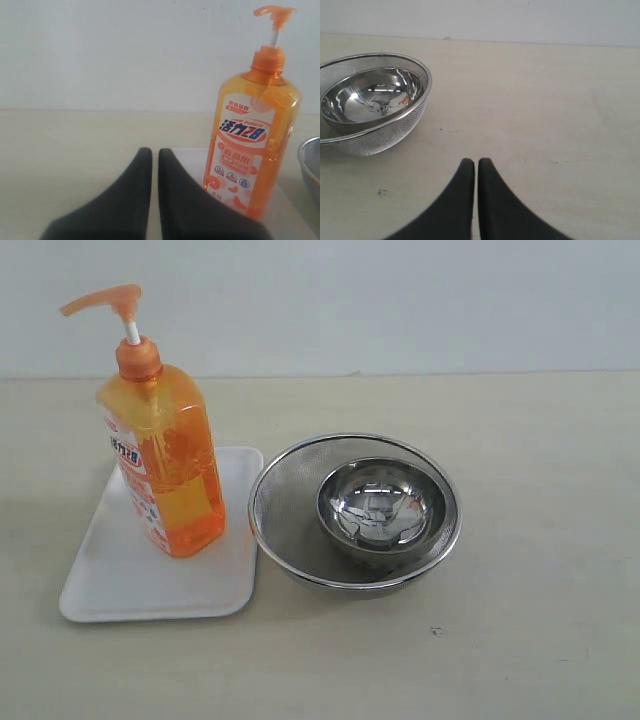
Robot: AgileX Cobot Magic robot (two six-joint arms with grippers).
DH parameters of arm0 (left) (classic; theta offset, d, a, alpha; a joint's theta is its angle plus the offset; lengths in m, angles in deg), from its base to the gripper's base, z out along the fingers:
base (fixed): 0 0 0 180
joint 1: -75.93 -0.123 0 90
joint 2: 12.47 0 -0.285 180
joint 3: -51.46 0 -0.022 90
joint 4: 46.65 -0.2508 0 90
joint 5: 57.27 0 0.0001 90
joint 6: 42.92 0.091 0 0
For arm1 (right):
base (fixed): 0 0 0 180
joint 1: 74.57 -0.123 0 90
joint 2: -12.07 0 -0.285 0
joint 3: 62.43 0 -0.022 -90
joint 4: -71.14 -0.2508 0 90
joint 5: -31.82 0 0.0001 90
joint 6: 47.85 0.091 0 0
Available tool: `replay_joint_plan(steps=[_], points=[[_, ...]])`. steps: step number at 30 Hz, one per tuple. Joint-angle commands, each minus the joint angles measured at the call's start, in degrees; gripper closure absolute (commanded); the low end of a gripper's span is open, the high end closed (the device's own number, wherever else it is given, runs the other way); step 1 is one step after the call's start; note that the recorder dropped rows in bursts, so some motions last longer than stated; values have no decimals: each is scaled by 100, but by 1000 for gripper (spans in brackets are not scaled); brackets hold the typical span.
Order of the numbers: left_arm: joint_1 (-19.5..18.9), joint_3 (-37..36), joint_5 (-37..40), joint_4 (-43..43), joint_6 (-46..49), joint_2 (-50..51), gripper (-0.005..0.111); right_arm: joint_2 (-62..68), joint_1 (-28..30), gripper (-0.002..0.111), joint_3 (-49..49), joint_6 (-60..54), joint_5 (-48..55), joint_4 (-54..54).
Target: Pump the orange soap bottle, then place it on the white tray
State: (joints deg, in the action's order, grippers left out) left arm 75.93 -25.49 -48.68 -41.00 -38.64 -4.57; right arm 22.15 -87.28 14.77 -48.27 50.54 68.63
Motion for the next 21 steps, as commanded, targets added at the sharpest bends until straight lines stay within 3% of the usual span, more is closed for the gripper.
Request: replay_joint_plan(steps=[1, 9, 21], points=[[-16, -26, -44, -251, -286, -11, 102, -41, 22, 108, 2, -7, -29, -26], [-16, -26, 983, -420, -166, -11, 102, -41, 22, 108, 2, -10, -29, -26], [-16, -26, 1069, -382, -175, -11, 102, -41, 22, 108, 2, -10, -16, -9]])
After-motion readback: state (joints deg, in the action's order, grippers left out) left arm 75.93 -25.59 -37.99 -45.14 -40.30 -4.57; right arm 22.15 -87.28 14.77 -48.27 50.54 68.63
